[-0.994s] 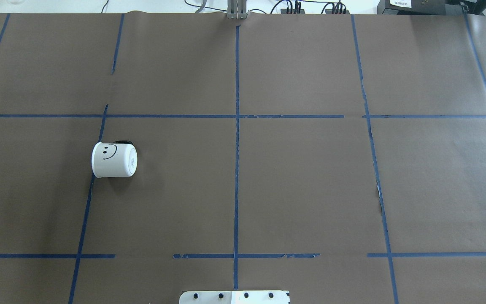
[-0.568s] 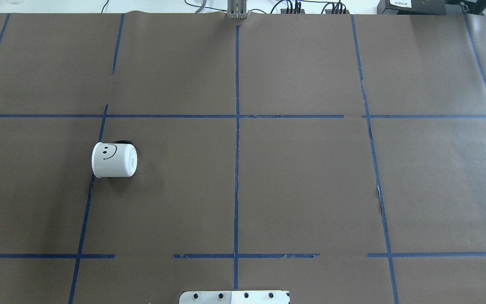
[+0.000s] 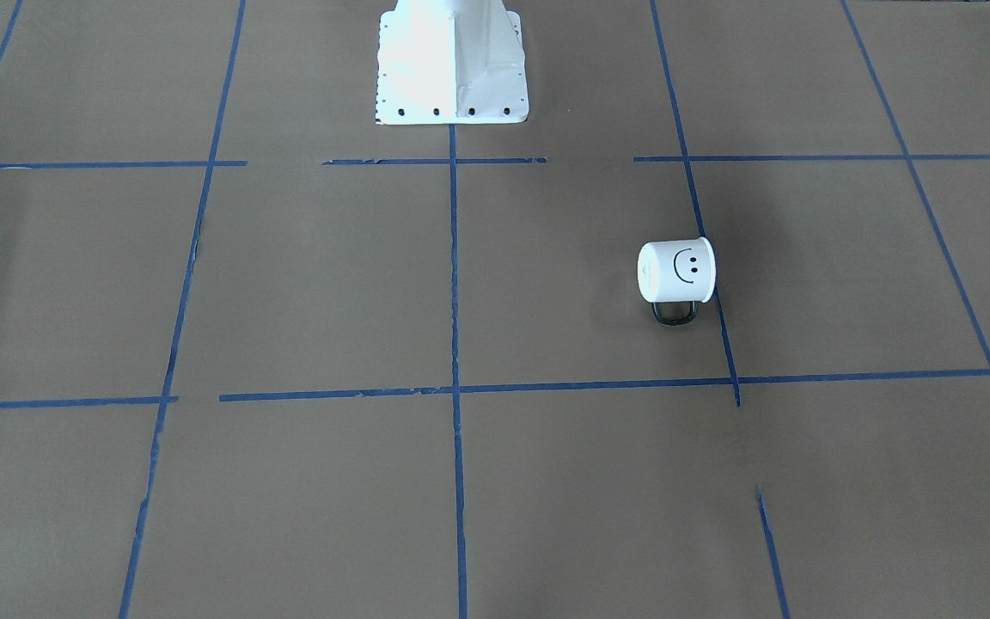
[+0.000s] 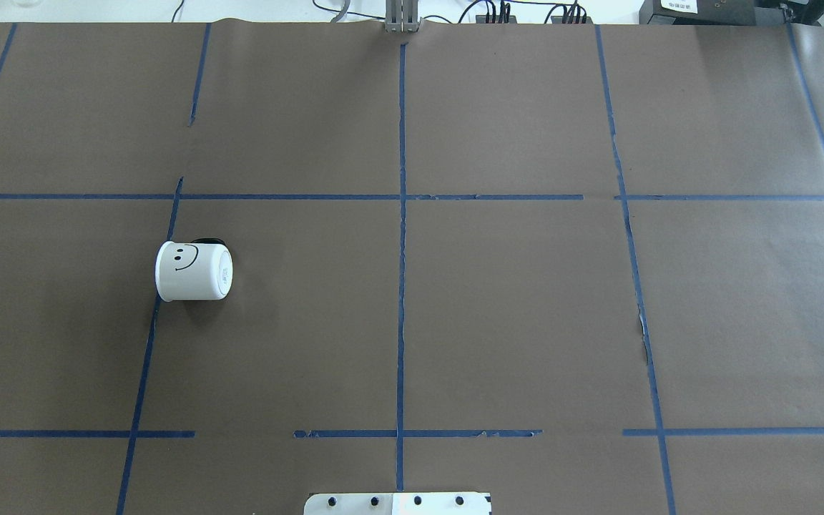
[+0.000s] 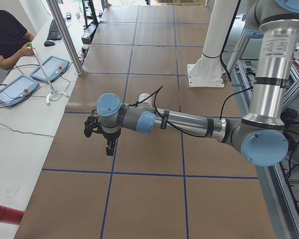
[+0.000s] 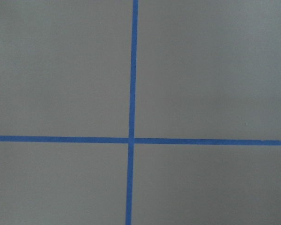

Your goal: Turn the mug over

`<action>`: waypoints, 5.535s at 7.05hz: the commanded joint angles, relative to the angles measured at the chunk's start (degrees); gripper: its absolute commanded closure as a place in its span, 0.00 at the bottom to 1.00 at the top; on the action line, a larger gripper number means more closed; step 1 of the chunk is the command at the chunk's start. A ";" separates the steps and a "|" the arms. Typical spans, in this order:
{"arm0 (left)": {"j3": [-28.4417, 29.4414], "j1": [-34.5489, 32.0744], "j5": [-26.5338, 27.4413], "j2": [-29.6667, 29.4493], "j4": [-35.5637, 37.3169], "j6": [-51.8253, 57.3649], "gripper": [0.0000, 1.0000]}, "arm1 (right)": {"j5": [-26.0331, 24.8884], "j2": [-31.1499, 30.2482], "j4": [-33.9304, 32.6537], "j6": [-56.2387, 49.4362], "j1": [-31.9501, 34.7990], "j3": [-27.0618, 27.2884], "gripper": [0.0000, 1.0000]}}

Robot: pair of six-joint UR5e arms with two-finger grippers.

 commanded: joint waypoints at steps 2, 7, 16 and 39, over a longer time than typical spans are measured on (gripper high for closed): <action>0.03 5.81 -0.71 -2.23 -13.32 -13.52 0.00 | 0.00 0.00 0.00 0.00 0.00 0.00 0.00; 12.66 13.90 -1.78 7.53 -66.03 -41.37 0.00 | 0.00 0.00 0.00 0.00 0.00 0.00 0.00; 13.39 28.22 8.49 3.41 -90.11 -72.79 0.00 | 0.00 0.00 0.00 0.00 0.00 0.00 0.00; 20.16 42.48 15.36 -4.69 -95.39 -79.76 0.12 | 0.00 0.00 0.00 0.00 0.00 0.00 0.00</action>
